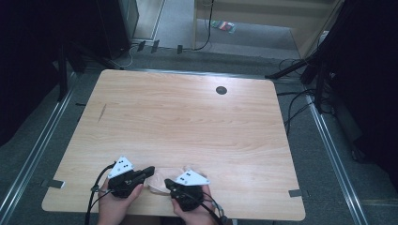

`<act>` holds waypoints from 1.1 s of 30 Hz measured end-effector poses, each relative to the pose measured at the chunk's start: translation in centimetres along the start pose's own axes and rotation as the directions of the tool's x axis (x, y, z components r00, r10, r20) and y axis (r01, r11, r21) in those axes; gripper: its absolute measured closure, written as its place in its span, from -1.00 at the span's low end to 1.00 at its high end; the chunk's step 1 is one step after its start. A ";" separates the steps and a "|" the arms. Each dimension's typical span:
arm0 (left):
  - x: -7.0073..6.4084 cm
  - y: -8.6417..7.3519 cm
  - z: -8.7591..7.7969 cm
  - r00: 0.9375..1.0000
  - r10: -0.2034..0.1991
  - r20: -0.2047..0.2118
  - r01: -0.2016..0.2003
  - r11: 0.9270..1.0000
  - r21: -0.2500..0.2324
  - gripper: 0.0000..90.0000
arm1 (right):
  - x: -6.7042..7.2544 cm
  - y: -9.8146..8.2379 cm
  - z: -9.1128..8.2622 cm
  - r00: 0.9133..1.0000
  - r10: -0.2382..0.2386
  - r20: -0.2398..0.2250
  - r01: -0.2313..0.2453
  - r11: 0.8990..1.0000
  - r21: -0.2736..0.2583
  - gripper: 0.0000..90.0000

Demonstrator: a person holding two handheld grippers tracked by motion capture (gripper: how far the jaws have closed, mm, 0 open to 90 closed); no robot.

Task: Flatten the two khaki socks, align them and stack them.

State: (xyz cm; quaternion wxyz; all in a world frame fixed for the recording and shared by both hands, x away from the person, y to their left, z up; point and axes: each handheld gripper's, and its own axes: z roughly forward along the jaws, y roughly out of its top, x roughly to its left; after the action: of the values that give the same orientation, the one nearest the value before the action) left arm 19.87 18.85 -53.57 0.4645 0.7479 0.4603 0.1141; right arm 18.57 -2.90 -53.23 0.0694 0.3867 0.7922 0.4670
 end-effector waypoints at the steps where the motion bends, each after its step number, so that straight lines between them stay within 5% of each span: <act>1: 0.0 -0.1 0.2 1.000 0.004 -0.009 -0.004 1.000 0.015 1.00 | 0.5 -0.1 0.7 1.000 -0.004 -0.011 0.004 1.000 0.007 1.00; 8: 0.7 -0.9 1.3 0.999 -0.027 -0.022 0.028 0.997 0.070 1.00 | 1.8 -0.9 3.4 0.998 -0.063 -0.026 0.065 0.994 0.093 1.00; 15: 0.9 -0.8 1.7 0.999 -0.024 -0.045 0.028 0.996 0.084 1.00 | 2.3 -1.4 3.2 0.989 -0.143 -0.026 0.145 0.985 0.096 1.00; 23: 1.2 -0.8 1.7 0.999 -0.032 -0.038 0.035 0.996 0.080 1.00 | 2.0 -1.6 2.5 0.992 -0.125 -0.032 0.128 0.986 0.108 1.00; 26: 1.3 -0.8 1.3 0.999 -0.032 -0.005 0.032 0.999 0.028 1.00 | 1.6 -1.4 1.6 0.995 -0.085 -0.055 0.089 0.994 0.071 1.00; 30: 1.0 -0.1 -0.3 0.998 -0.061 0.029 0.063 0.997 -0.055 0.89 | -0.4 -0.3 -1.5 0.997 -0.063 0.034 0.063 0.998 -0.009 1.00; 31: 0.7 0.1 -0.6 0.998 -0.057 0.032 0.059 0.997 -0.059 0.94 | -2.0 -0.1 -2.8 0.994 -0.031 0.100 0.033 0.999 -0.021 1.00; 33: 0.2 0.1 -0.6 0.998 -0.053 0.032 0.055 0.998 -0.035 0.96 | -2.6 -0.2 -3.0 0.992 -0.021 0.127 0.024 1.000 -0.018 1.00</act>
State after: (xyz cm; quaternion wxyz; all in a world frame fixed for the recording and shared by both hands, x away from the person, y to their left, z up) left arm 19.65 19.33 -53.18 0.4879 0.7284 0.4709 0.0980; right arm 18.81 -6.77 -52.37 0.1285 0.4059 0.7859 0.4484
